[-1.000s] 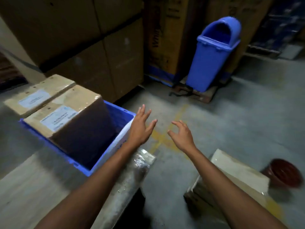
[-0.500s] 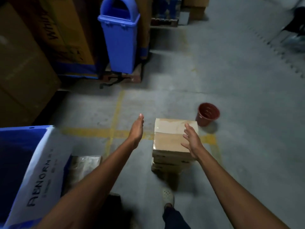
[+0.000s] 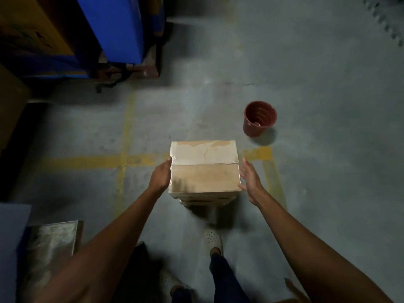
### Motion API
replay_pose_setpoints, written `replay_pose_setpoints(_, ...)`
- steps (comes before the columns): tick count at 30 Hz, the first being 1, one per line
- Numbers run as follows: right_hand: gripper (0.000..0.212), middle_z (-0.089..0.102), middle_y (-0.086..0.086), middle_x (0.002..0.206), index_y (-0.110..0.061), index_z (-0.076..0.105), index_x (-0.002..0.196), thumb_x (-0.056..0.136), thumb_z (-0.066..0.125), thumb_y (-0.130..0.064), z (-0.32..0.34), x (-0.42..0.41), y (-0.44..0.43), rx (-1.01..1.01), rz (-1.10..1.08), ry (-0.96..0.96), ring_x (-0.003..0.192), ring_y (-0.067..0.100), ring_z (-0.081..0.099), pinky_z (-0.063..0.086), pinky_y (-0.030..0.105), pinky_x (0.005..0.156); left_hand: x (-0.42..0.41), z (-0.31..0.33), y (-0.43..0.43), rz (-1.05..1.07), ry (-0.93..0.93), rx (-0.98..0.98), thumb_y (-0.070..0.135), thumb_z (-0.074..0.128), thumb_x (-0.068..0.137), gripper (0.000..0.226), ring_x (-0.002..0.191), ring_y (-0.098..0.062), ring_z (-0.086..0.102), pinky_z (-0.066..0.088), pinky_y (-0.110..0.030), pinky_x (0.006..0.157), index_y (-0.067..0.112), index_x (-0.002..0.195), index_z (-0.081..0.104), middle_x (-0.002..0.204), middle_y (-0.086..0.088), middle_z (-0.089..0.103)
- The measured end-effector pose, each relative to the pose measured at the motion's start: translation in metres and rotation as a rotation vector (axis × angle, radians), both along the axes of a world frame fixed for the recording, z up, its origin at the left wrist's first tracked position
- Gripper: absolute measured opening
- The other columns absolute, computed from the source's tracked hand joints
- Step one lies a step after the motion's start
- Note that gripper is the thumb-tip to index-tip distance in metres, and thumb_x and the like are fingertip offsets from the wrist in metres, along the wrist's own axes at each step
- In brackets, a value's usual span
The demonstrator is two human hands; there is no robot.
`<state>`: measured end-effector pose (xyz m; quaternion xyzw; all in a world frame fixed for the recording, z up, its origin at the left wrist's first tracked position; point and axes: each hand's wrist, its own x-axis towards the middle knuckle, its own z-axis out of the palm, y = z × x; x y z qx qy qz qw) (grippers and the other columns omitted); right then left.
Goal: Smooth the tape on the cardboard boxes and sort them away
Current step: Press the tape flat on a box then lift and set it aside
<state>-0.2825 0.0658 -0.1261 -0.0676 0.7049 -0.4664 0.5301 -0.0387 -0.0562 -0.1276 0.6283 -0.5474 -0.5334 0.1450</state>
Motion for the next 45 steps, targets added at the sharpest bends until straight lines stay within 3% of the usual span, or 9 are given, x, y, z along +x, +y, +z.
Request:
replay_pose_setpoints(4, 0.047, 0.06, -0.003, 0.129, -0.025, 0.05, 0.132, 0.102, 0.037, -0.059, -0.039, -0.015, -0.013, 0.068, 0.089, 0.027, 0.113, 0.016, 0.058, 0.045, 0.037, 0.094, 0.001, -0.052, -0.008, -0.069, -0.099, -0.007, 0.067, 0.018, 0.096, 0.079, 0.121, -0.032, 0.057, 0.043, -0.045, 0.105, 0.012, 0.127, 0.066, 0.134, -0.014, 0.062)
replay_pose_setpoints(7, 0.066, 0.063, 0.003, 0.131, -0.018, 0.054, 0.137, 0.094, 0.043, -0.068, -0.084, -0.023, -0.015, 0.13, 0.183, 0.087, 0.115, 0.021, 0.061, 0.049, 0.046, 0.103, 0.018, -0.143, -0.031, 0.049, -0.088, 0.094, 0.079, 0.018, 0.09, 0.086, 0.111, -0.026, 0.061, 0.045, -0.043, 0.102, 0.015, 0.124, 0.065, 0.126, -0.006, 0.065)
replay_pose_setpoints(9, 0.051, 0.062, 0.004, 0.131, -0.016, 0.051, 0.137, 0.101, 0.049, -0.052, -0.084, -0.018, -0.017, 0.206, 0.178, 0.088, 0.113, 0.022, 0.059, 0.047, 0.044, 0.103, 0.021, -0.174, -0.036, 0.145, -0.021, 0.242, 0.088, 0.025, 0.084, 0.09, 0.112, -0.026, 0.063, 0.047, -0.047, 0.104, 0.02, 0.13, 0.062, 0.137, -0.012, 0.06)
replay_pose_setpoints(13, 0.03, 0.063, -0.002, 0.115, -0.017, 0.051, 0.128, 0.101, 0.057, -0.03, -0.088, -0.013, -0.019, 0.255, 0.117, -0.008, 0.09, 0.01, 0.057, 0.041, 0.029, 0.069, -0.013, -0.098, -0.013, 0.305, 0.051, 0.443, 0.045, 0.032, 0.107, 0.06, 0.132, -0.037, 0.048, 0.037, -0.044, 0.109, 0.001, 0.144, 0.047, 0.143, -0.028, 0.047)
replay_pose_setpoints(16, 0.047, 0.058, 0.0, 0.136, -0.015, 0.047, 0.14, 0.096, 0.062, -0.023, -0.087, -0.018, -0.016, 0.204, 0.086, 0.045, 0.109, 0.015, 0.057, 0.046, 0.033, 0.086, -0.015, -0.084, -0.008, 0.335, 0.065, 0.384, 0.039, 0.035, 0.107, 0.05, 0.128, -0.032, 0.051, 0.04, -0.044, 0.105, 0.006, 0.138, 0.055, 0.139, -0.016, 0.056)
replay_pose_setpoints(20, 0.067, 0.044, -0.004, 0.138, -0.015, 0.024, 0.158, 0.1, 0.058, -0.018, -0.056, -0.016, -0.026, 0.107, 0.071, 0.151, 0.118, 0.012, 0.042, 0.036, 0.032, 0.096, 0.001, -0.05, -0.005, 0.477, 0.178, 0.253, 0.034, 0.043, 0.102, 0.036, 0.093, -0.018, 0.061, 0.044, -0.029, 0.071, 0.016, 0.116, 0.071, 0.111, -0.005, 0.07)
replay_pose_setpoints(26, 0.064, 0.042, 0.011, 0.155, -0.014, 0.033, 0.155, 0.097, 0.061, -0.016, 0.008, 0.014, -0.059, -0.088, 0.126, 0.222, 0.136, 0.025, 0.047, 0.042, 0.036, 0.108, 0.033, 0.013, 0.004, 0.786, 0.29, -0.014, 0.028, 0.052, 0.098, 0.022, 0.09, -0.017, 0.057, 0.046, -0.038, 0.079, 0.024, 0.083, 0.067, 0.089, 0.006, 0.065)
replay_pose_setpoints(31, 0.057, 0.048, 0.007, 0.151, -0.017, 0.044, 0.151, 0.097, 0.061, -0.027, 0.066, 0.056, -0.067, -0.224, 0.201, 0.304, 0.136, 0.025, 0.048, 0.04, 0.038, 0.111, 0.067, 0.063, 0.035, 0.843, 0.217, -0.301, 0.011, 0.057, 0.096, 0.016, 0.085, -0.001, 0.059, 0.047, -0.009, 0.069, 0.021, 0.102, 0.068, 0.092, 0.014, 0.066)
replay_pose_setpoints(45, 0.071, 0.043, 0.001, 0.155, -0.027, 0.03, 0.156, 0.089, 0.051, -0.037, 0.198, 0.272, 0.059, -0.384, 0.622, 0.505, 0.137, 0.029, 0.043, 0.034, 0.049, 0.114, 0.268, 0.168, 0.264, 1.274, 0.065, -0.558, 0.046, 0.052, 0.077, 0.037, 0.099, -0.028, 0.064, 0.054, -0.049, 0.092, 0.024, 0.1, 0.069, 0.101, -0.005, 0.069)
